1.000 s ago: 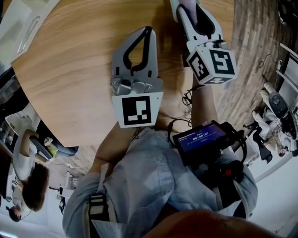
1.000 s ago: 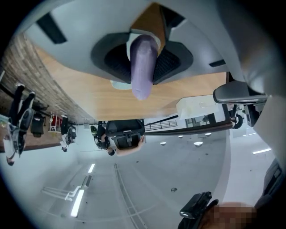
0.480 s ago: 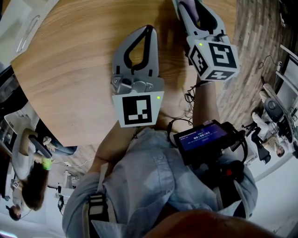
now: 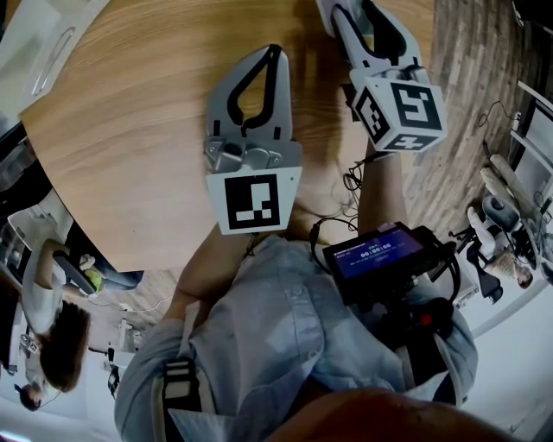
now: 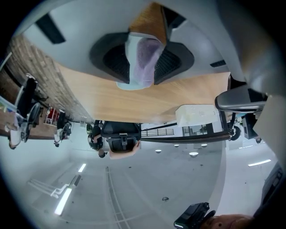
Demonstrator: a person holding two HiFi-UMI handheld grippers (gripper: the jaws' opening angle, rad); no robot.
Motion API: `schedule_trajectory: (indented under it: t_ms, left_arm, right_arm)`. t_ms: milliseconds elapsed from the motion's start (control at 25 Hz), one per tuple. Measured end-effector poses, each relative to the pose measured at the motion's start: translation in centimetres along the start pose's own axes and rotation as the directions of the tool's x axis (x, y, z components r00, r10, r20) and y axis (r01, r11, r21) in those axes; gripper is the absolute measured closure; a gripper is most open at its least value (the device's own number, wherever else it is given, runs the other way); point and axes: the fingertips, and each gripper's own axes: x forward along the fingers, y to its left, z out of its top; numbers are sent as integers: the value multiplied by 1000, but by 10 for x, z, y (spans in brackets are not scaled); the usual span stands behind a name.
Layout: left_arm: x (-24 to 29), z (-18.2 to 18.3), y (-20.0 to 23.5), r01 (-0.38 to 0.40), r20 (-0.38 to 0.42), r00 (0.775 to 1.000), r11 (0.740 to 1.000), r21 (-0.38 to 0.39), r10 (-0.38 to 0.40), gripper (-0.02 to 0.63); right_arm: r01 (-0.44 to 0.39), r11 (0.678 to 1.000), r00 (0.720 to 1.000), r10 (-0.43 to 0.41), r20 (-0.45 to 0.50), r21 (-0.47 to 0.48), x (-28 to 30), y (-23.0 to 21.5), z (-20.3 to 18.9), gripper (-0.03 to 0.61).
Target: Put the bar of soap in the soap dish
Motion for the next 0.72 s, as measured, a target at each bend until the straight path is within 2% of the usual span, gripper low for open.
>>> schedule_trajectory:
  t_ms: [400, 720]
  left_arm:
    - [1, 1, -3, 5, -3, 1000, 1000, -8, -5, 606]
    - [3, 4, -6, 14, 4, 1000, 1000, -2, -14, 606]
  right_arm:
    - [40, 999, 999, -40, -13, -5, 1, -4, -12, 422]
    - [39, 999, 999, -40, -23, -14, 6, -2, -14, 422]
